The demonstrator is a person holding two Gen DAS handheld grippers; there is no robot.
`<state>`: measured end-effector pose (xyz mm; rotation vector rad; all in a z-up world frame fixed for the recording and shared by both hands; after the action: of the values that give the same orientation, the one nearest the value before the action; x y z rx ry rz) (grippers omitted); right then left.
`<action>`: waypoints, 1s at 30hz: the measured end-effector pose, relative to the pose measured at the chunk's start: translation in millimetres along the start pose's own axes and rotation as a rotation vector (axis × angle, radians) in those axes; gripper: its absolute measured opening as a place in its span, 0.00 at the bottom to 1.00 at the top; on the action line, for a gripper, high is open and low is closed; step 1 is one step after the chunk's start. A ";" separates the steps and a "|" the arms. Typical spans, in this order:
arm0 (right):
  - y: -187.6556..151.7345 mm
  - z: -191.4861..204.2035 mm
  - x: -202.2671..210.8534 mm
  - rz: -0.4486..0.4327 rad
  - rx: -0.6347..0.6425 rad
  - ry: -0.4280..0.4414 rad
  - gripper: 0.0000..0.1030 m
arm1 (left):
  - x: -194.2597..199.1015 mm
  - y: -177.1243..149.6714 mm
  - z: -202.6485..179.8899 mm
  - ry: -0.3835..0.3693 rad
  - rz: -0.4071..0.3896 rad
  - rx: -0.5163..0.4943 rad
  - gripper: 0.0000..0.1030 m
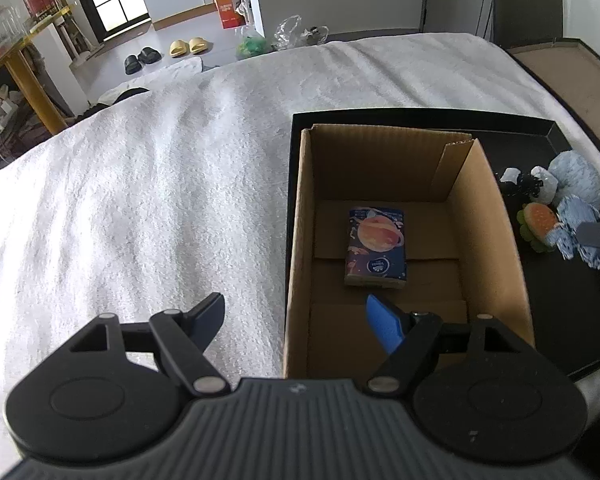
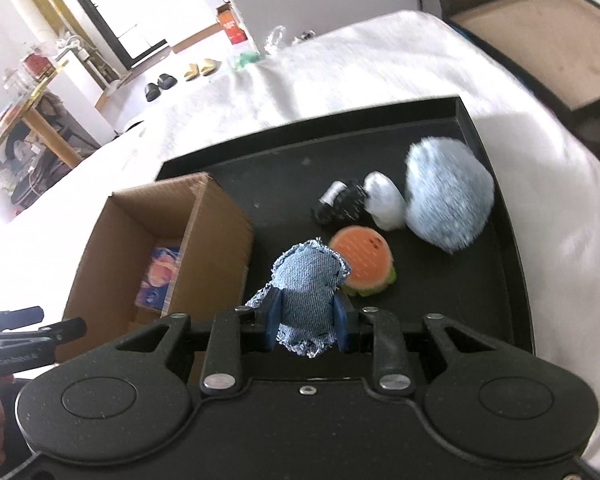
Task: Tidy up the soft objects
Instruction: 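Carry the denim plush with the right gripper into the box and release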
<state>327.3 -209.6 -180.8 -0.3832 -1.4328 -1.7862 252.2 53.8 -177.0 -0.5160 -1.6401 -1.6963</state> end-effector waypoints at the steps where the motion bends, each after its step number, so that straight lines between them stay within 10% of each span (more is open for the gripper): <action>1: 2.8 4.7 1.6 -0.003 0.006 0.001 0.26 | 0.4 -0.2 1.1 -0.007 -0.001 0.004 0.74; 22: 31.8 85.8 1.6 -0.052 0.129 0.021 0.26 | -7.1 -6.6 26.6 -0.111 0.003 0.100 0.66; 30: 36.6 115.1 -9.1 -0.044 0.173 0.017 0.27 | -16.9 -11.1 32.3 -0.152 0.023 0.118 0.35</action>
<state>332.5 -101.8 -125.9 -0.2477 -1.5813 -1.6800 249.3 88.2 -193.1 -0.6162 -1.8232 -1.5646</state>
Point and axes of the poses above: each gripper's, at about its wrist camera, not at the fingertips, and x roughly against the way its jaws point, z to its left, y to its top, the point moved 1 cm from there along -x, roughly the way its jaws point, and after that the axes turned 15 degrees about -z, right-handed, at the moved point
